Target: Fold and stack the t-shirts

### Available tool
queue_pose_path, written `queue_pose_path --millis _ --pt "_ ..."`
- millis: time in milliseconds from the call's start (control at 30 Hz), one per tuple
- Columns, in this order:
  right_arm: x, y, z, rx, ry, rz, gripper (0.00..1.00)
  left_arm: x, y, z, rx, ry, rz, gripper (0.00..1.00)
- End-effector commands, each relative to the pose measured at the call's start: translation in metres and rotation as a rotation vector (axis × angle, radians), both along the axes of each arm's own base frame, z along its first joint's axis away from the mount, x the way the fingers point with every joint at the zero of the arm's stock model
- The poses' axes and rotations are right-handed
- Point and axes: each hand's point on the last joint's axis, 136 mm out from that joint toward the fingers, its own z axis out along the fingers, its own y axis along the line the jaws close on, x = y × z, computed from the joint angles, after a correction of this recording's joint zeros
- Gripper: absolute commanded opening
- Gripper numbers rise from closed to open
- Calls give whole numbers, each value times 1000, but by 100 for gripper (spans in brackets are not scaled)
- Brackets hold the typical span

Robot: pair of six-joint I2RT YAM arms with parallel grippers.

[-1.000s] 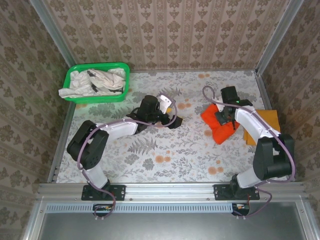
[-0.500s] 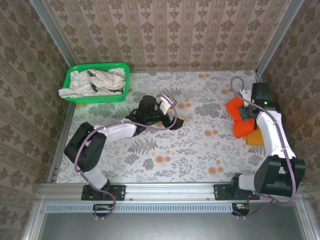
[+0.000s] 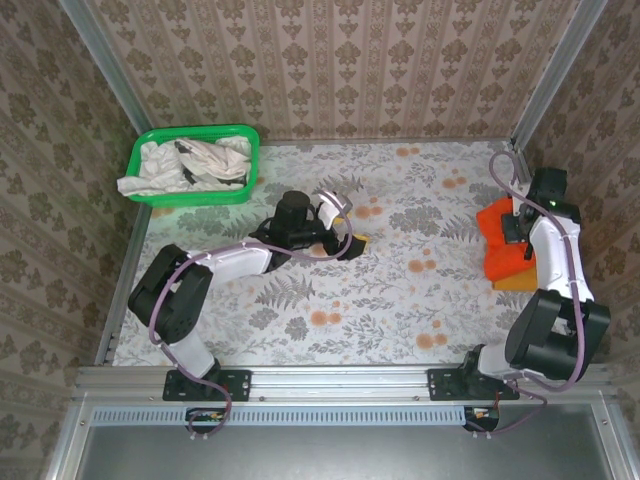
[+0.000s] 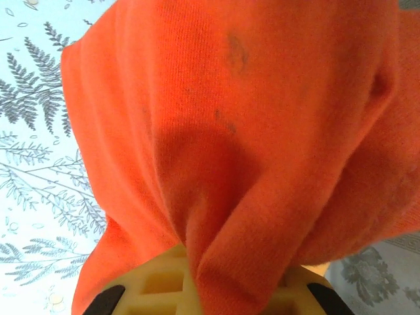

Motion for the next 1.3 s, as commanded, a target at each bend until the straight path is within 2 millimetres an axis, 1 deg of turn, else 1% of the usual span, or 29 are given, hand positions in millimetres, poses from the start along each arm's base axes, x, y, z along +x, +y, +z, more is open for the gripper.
queue_pose_path --millis 0,67,167,200,267,367,400,433,467,533,567,600,700,767,800,833,900,933,1000,1033,1067,1133,1200,1267 --pt "11 -18 -2 -7 -14 -45 0 -3 3 7 -23 -31 -21 100" --pt "9 -31 -8 -28 7 -91 0 -2 2 6 -26 -28 -20 100" --pt "1 -48 -23 -62 73 -142 0 0 2 6 -34 -27 -20 100" --pt "-1 -53 -27 -79 97 -158 4 1 2 6 -39 -24 -19 100" --pt "-1 -57 -35 -80 119 -163 6 3 2 8 -52 -22 -21 100" --pt "2 -61 -37 -90 113 -174 12 3 4 9 -64 -20 -17 100" --pt "3 -64 -36 -105 111 -180 18 3 5 8 -64 -18 -14 100" --pt "2 -68 -34 -127 113 -189 26 3 6 8 -65 -17 -12 100" --pt "1 -74 -31 -157 120 -201 39 3 7 8 -65 -18 -9 100" --pt "-2 -83 -22 -214 119 -234 70 2 9 6 -65 -14 -7 100" --pt "-3 -85 -16 -230 105 -247 84 2 10 6 -66 -15 -5 100" --pt "-4 -84 -8 -234 78 -260 90 2 10 6 -67 -15 -3 100" --pt "-2 -71 6 -190 -16 -294 93 2 11 4 -68 -13 2 100" --pt "1 -54 6 -64 -96 -336 93 3 11 4 -71 -14 5 100" --pt "5 -42 3 25 -141 -355 96 4 11 4 -74 -14 8 100" --pt "7 -35 -2 82 -172 -370 96 5 10 4 -77 -12 9 100" --pt "10 -23 -19 190 -198 -416 96 5 10 4 -84 -7 12 100" --pt "14 -22 -24 218 -214 -434 95 5 10 5 -89 -6 12 100" --pt "17 -19 -42 276 -179 -477 93 4 10 5 -94 -2 14 100" --pt "19 -21 -49 292 -160 -502 88 4 11 5 -94 0 15 100" --pt "14 -21 -58 313 -121 -541 85 4 11 4 -93 2 15 100" --pt "12 -29 -71 354 -85 -632 76 4 12 3 -91 6 22 100" --pt "9 -30 -85 406 -42 -678 76 5 14 3 -93 8 35 100" --pt "9 -30 -96 443 -21 -700 78 5 15 4 -99 8 40 100"
